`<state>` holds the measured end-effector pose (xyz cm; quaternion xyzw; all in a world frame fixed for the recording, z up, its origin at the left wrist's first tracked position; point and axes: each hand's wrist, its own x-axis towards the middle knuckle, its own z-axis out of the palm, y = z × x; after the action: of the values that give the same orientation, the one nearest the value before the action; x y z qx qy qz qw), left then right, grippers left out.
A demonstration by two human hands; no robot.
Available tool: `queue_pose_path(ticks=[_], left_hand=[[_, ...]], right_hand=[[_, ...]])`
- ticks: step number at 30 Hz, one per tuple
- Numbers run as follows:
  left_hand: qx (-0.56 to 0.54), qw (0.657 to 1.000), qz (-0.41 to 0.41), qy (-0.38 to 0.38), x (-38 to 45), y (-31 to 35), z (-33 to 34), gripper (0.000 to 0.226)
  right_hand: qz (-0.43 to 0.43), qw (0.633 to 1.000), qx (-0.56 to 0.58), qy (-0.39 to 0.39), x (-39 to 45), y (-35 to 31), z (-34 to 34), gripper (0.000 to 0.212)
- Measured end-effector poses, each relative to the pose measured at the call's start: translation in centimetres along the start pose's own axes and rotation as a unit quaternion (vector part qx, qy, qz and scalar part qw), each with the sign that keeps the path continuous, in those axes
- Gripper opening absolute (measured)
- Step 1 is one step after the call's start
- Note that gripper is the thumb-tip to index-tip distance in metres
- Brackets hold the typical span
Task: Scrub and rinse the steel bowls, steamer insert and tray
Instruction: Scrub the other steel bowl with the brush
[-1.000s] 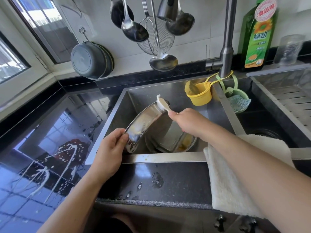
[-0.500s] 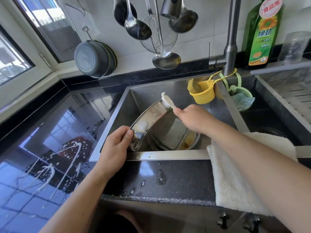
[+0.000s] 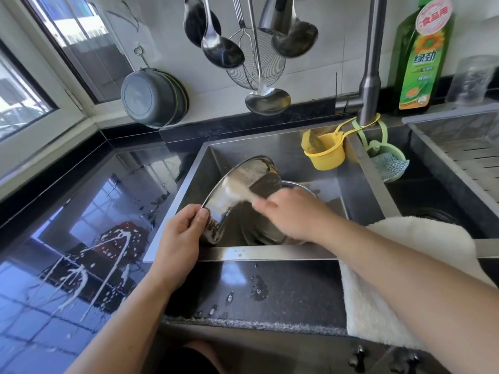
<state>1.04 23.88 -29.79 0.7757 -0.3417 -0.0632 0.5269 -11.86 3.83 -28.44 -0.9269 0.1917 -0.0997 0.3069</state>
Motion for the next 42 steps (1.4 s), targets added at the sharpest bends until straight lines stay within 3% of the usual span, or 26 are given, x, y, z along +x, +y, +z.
queue_pose_path(ticks=[3, 7, 12, 16, 21, 25, 29, 32, 36, 42], left_hand=[[-0.018, 1.0, -0.014, 0.02, 0.0, 0.1, 0.1, 0.033], [-0.033, 0.999, -0.017, 0.022, -0.1, 0.4, 0.3, 0.034], [-0.024, 0.999, -0.028, 0.022, -0.2, 0.8, 0.4, 0.03], [0.081, 0.995, -0.032, 0.039, -0.6, 2.2, 0.3, 0.024], [0.166, 0.983, -0.071, -0.018, 3.4, 6.2, 0.9, 0.02], [0.199, 0.979, -0.048, -0.024, 5.4, 7.1, 2.3, 0.038], [0.23, 0.973, 0.029, -0.011, 3.1, 5.6, 3.1, 0.036], [0.172, 0.983, 0.051, 0.033, 1.2, 4.0, 2.7, 0.03], [0.18, 0.981, 0.073, 0.023, -0.3, 2.3, 2.3, 0.025], [0.17, 0.983, 0.063, 0.026, -0.2, 1.2, 1.8, 0.033]], right_hand=[[0.026, 0.999, 0.02, 0.027, 0.7, 0.4, -1.0, 0.061], [-0.018, 0.998, 0.014, -0.051, -0.7, -0.2, 1.1, 0.063], [0.061, 0.996, 0.06, 0.0, 1.6, 1.8, -0.3, 0.058], [0.058, 0.996, 0.061, -0.015, 1.0, 2.0, 0.0, 0.06], [0.052, 0.997, 0.048, -0.027, 1.0, 1.1, 0.1, 0.063], [0.032, 0.998, 0.052, -0.029, 0.4, 1.0, -0.1, 0.061], [0.002, 0.999, 0.037, -0.003, 0.3, 0.8, 0.5, 0.061], [0.054, 0.997, 0.042, 0.024, 1.0, 1.7, -0.6, 0.057], [0.143, 0.989, 0.025, 0.022, 2.4, 4.6, -2.6, 0.053], [-0.004, 0.998, 0.031, -0.058, 1.1, 1.5, 0.2, 0.066]])
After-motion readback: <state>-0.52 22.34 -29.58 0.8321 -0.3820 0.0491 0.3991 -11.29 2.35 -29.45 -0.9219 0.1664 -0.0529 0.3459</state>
